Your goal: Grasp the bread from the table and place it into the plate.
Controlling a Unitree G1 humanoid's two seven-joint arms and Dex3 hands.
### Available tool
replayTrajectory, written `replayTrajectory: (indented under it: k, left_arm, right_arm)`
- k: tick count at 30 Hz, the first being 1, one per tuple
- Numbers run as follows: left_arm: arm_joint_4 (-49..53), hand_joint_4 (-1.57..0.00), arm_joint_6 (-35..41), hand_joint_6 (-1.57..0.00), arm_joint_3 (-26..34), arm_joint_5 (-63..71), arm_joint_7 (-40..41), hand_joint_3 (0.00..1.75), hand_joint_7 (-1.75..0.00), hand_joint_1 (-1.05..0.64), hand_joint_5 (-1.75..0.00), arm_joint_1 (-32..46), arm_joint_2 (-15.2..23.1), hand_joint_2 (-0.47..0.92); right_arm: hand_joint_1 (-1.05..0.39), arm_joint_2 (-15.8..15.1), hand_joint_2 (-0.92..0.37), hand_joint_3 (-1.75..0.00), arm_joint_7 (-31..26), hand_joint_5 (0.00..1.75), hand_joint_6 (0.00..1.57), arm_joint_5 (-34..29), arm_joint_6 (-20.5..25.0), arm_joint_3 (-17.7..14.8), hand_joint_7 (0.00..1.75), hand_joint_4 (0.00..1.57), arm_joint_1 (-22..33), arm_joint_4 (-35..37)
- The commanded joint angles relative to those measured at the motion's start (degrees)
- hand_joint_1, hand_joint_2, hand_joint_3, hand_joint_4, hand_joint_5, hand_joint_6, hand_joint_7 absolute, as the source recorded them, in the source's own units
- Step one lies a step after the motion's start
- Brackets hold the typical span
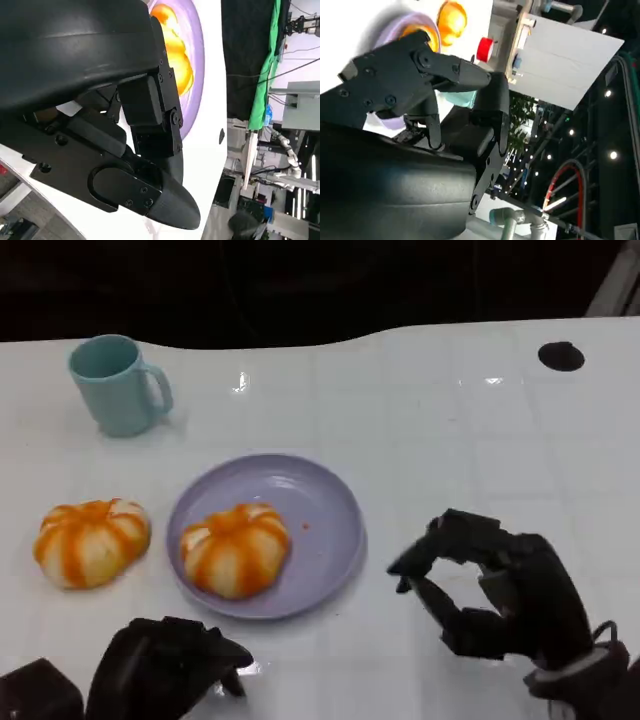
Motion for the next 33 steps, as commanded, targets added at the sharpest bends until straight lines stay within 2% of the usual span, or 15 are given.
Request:
replayTrajectory:
  k: [1, 8, 12, 20, 27, 33]
  left_arm:
    - [-1.6, -0.8, 1.2, -1.57, 0.0, -0.1, 0.8, 0.0, -0.21, -1.05, -1.63, 1.0, 0.5, 0.82]
    - [-2.7, -0.79, 2.0, -1.57, 0.1, 0.0, 1.1, 0.0, -0.21, -1.05, -1.64, 1.6, 0.6, 0.82]
    - [-2.5, -0.8, 1.8, -1.57, 0.4, -0.5, 0.4, 0.0, -0.21, -1.05, -1.64, 1.5, 0.9, 0.83]
    - [-2.8, -0.79, 2.2, -1.57, 0.6, -0.8, -0.1, 0.0, -0.21, -1.05, -1.64, 1.9, 1.5, 0.83]
    - [-2.6, -0.78, 2.5, -1.57, 0.8, -1.4, -0.5, 0.0, -0.19, -1.05, -1.64, 1.8, 1.8, 0.83]
    - [-2.0, -0.78, 2.4, -1.57, 0.8, -1.7, -0.7, 0.0, -0.18, -1.05, -1.64, 1.4, 2.0, 0.82]
  right_arm:
    - [-0.29, -1.2, -0.42, -1.25, 1.2, 1.69, 0.83, 0.6, 1.2, -2.2, 1.43, 0.83, 4.2, -3.1]
    - [-0.29, -0.7, -0.39, -1.28, 3.6, 1.75, 0.8, 3.4, 3.4, -3.9, 1.5, 0.84, 9.3, -6.2]
    - [-0.3, -0.5, -0.43, -1.23, 4.1, 1.75, 0.77, 3.8, 3.8, -4.6, 1.51, 0.84, 11.2, -7.3]
    - [-0.31, 1.1, -0.5, -1.1, 4.1, 1.75, 0.77, 3.6, 3.3, -6.2, 1.57, 0.85, 11.6, -6.5]
    - [-0.33, 0.9, -0.51, -1.11, 3.9, 1.75, 0.75, 2.1, 3.1, -6.8, 1.61, 0.86, 11.9, -6.3]
    - [-0.34, 1.6, -0.5, -1.1, 6.0, 1.75, 0.75, 4.1, 2.6, -6.7, 1.62, 0.88, 11.4, -4.6]
